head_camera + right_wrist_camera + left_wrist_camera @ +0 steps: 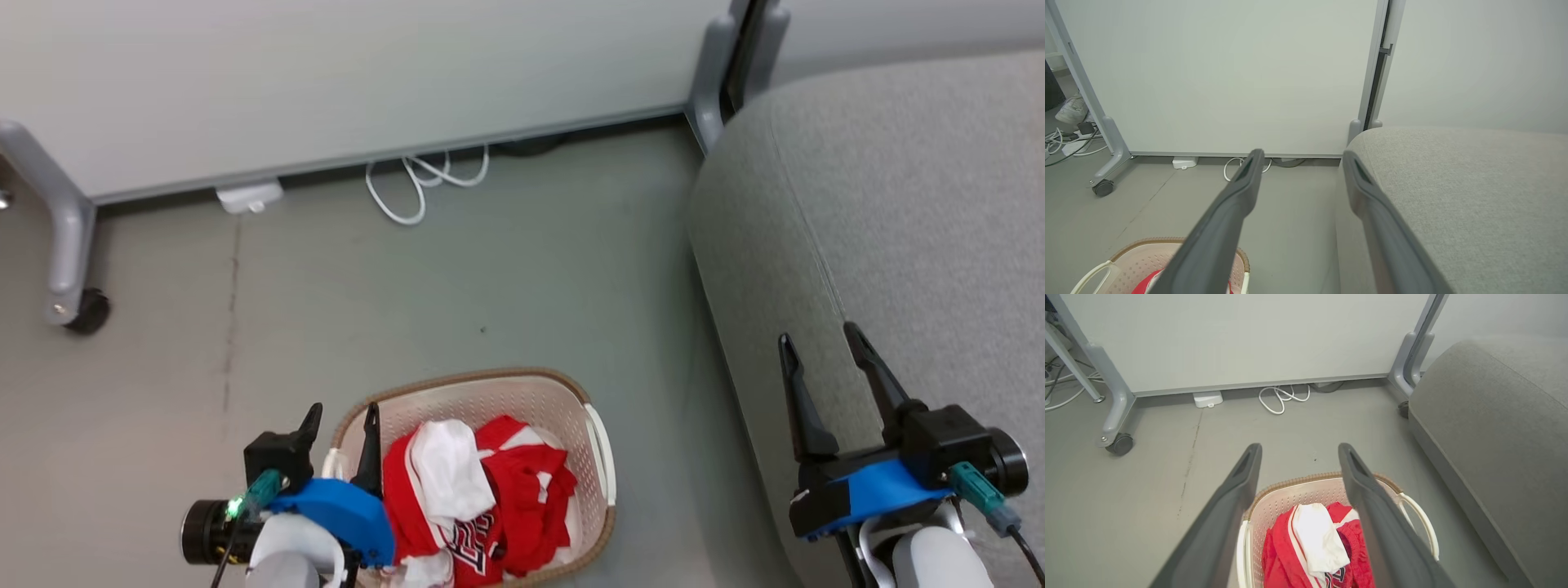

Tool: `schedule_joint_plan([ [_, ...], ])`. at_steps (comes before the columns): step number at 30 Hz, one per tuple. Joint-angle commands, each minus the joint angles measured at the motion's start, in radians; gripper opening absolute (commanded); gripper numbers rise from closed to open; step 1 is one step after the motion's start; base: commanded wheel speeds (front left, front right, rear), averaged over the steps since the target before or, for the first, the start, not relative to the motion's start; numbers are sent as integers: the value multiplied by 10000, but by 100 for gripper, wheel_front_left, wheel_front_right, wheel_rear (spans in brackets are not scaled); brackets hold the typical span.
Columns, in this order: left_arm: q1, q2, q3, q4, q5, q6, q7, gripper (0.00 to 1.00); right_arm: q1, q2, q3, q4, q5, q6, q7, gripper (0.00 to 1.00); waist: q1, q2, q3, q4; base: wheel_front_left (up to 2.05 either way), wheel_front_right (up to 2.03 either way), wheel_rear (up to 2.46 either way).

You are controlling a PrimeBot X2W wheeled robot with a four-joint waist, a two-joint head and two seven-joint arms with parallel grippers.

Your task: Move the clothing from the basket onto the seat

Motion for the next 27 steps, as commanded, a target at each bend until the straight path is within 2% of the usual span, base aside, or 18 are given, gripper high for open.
schedule_joint_plan([
  [1, -520, 51, -6, 399, -21, 58, 167, 100, -289, -33, 75, -117, 34, 5, -82, 100, -1, 0, 894, -577, 0, 0, 0],
  [12, -2566, 139, 64, 3239, -213, 421, 1663, 100, -1177, -24, 719, -404, 461, 5, -287, 100, -1, 0, 3186, -1774, 0, 0, 0],
  [21, -3740, 404, 102, 4571, -171, 1074, 2105, 100, -1613, -24, 1233, -474, 842, 5, -401, 100, -1, 0, 4323, -2392, 0, 0, 0],
  [27, -4438, 609, 336, 5265, -335, 1716, 2248, 100, -1779, -23, 1569, -620, 1176, 5, -429, 100, -1, 0, 5101, -2700, 0, 0, 0],
])
